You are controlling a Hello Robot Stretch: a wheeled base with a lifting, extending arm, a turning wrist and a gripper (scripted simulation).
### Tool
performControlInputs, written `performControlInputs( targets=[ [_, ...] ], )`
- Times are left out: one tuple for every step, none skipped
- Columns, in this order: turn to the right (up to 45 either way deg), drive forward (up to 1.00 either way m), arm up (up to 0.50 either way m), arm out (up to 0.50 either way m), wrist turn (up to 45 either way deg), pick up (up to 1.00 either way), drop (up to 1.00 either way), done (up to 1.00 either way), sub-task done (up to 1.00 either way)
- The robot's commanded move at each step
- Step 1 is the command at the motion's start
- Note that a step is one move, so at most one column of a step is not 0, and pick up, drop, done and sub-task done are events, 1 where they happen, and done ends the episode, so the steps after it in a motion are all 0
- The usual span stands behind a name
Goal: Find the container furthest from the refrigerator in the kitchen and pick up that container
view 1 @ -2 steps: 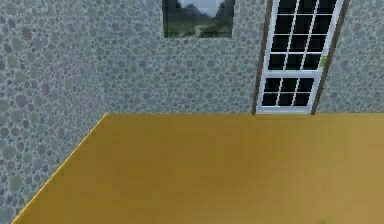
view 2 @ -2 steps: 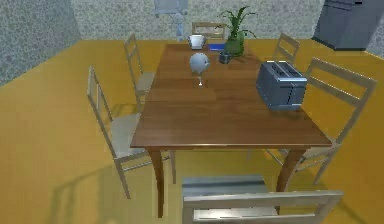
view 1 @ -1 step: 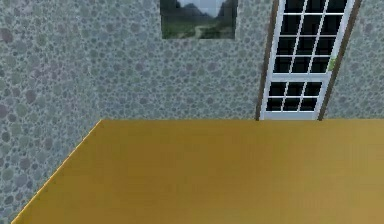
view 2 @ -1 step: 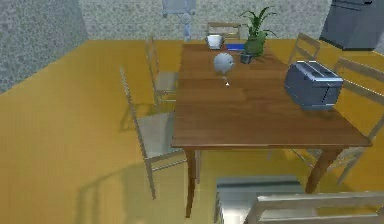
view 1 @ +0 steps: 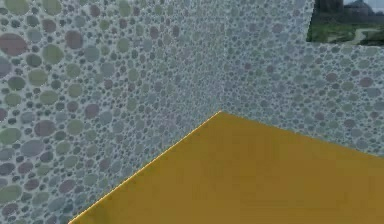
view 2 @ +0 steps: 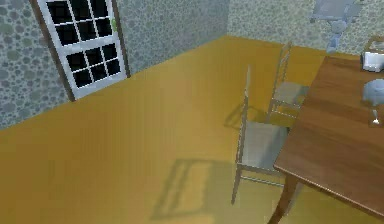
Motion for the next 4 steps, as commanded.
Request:
performControlInputs(
  targets=[
    [0.0,0.20,0.00,0.00,0.0,0.00,0.00,0.00,0.00],
    [-45.0,0.00,0.00,0.00,0.0,0.00,0.00,0.00,0.00],
    [-42.0,0.00,0.00,0.00,0.0,0.00,0.00,0.00,0.00],
    [0.0,0.10,0.00,0.00,0.0,0.00,0.00,0.00,0.00]
  ],
)
